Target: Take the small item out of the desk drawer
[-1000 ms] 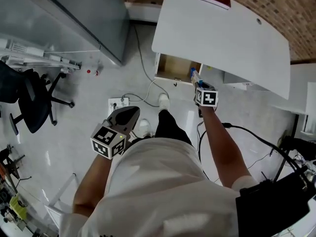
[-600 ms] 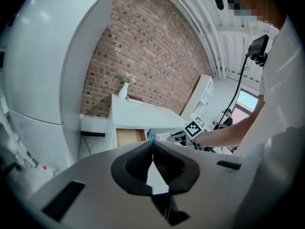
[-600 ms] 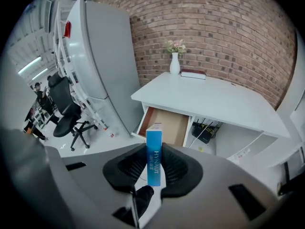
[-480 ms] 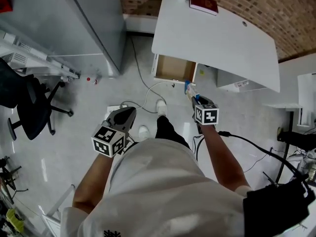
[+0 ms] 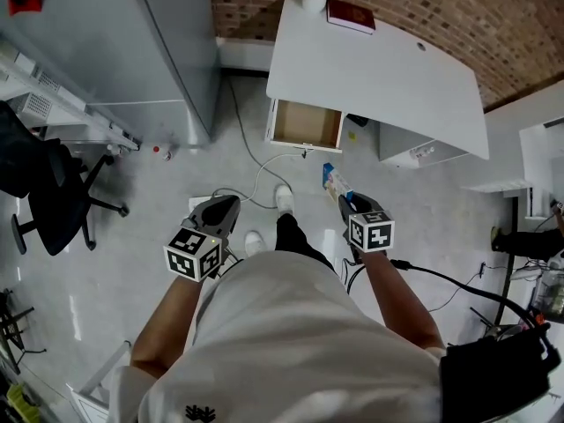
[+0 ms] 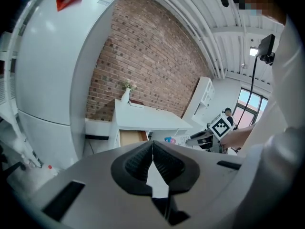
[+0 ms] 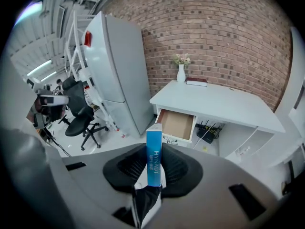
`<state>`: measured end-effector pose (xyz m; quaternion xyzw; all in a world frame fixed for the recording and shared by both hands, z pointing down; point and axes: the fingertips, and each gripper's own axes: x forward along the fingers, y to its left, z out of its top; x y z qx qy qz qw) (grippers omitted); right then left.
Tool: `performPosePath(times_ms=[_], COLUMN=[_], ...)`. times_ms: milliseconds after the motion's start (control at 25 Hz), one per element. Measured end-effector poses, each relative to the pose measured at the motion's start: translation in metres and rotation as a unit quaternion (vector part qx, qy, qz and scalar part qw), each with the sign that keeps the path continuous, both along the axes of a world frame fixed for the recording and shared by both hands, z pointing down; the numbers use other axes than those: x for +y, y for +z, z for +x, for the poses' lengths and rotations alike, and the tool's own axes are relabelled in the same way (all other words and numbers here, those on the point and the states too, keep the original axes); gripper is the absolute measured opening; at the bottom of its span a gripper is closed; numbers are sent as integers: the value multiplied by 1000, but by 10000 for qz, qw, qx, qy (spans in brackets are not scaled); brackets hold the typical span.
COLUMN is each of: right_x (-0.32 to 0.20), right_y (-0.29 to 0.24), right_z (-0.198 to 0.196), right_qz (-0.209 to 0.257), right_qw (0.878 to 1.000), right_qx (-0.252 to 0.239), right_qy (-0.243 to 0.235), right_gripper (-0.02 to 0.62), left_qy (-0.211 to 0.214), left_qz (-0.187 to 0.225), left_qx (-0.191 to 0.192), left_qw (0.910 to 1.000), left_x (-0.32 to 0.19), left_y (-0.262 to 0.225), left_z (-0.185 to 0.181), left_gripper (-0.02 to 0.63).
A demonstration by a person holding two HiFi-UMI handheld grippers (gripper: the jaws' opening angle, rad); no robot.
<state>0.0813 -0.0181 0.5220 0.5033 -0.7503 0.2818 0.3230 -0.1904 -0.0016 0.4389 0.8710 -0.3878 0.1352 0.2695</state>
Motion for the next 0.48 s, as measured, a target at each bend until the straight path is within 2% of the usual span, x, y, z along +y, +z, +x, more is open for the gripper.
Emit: performPosePath(times_ms=[480], right_x=[68], right_y=[-16], right_z=[-1], right_qz=[27], right_qw=[9999], right_qx=[-117], right_qy=[-34], right_gripper=[110], left_qy=[396], left_qz=[-20], left_qx=[-108], left_qw=[9992], left_x=[34], left_y=[4], left_z=[10], left_gripper=[23])
